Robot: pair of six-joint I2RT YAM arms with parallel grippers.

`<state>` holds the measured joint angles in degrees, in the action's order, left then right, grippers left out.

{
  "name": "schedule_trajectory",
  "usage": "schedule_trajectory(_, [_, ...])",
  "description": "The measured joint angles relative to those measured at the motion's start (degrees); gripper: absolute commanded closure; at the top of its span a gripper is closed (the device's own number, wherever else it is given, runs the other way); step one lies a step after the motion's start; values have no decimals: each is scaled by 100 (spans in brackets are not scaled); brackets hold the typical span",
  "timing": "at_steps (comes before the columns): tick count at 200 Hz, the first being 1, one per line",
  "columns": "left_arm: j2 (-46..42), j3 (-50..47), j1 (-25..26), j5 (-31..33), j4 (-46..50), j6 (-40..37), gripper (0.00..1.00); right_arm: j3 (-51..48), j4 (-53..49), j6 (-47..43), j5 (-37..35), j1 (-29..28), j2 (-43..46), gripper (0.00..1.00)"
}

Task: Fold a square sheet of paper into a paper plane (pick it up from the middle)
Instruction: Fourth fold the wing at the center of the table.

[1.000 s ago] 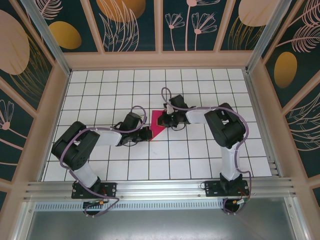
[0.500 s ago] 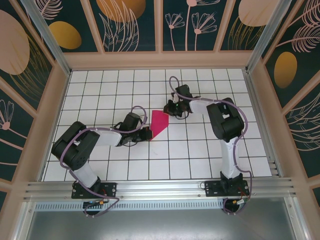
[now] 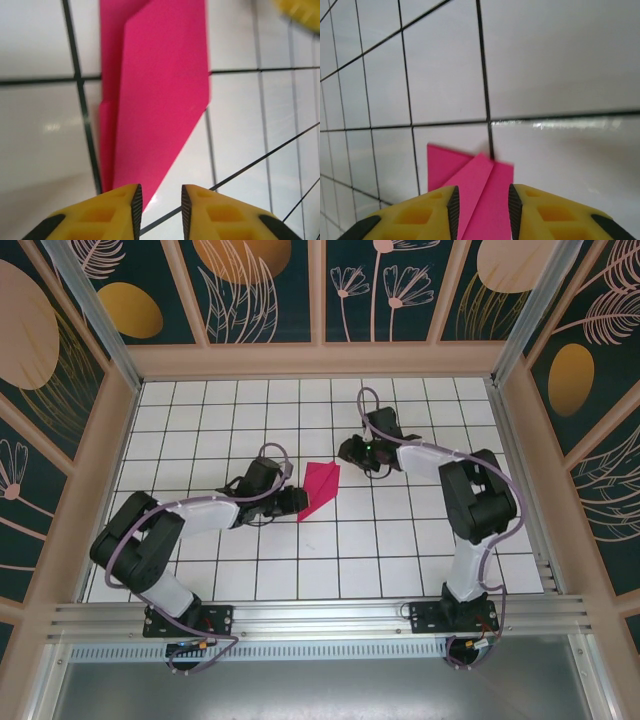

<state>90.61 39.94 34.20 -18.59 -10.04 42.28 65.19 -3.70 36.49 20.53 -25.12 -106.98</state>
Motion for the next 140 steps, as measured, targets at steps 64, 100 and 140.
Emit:
schedule_trajectory(64, [-146,52,0,525,-201,92,65,-448,155,658,52,-680,208,56])
schedule_trajectory(100, [249,146,0,564,-374,140,72,-343,201,933,50,-861,-122,59])
schedule_trajectory(140, [496,214,0,566,-481,177,77,-295,219,1060,55,-861,-319,62])
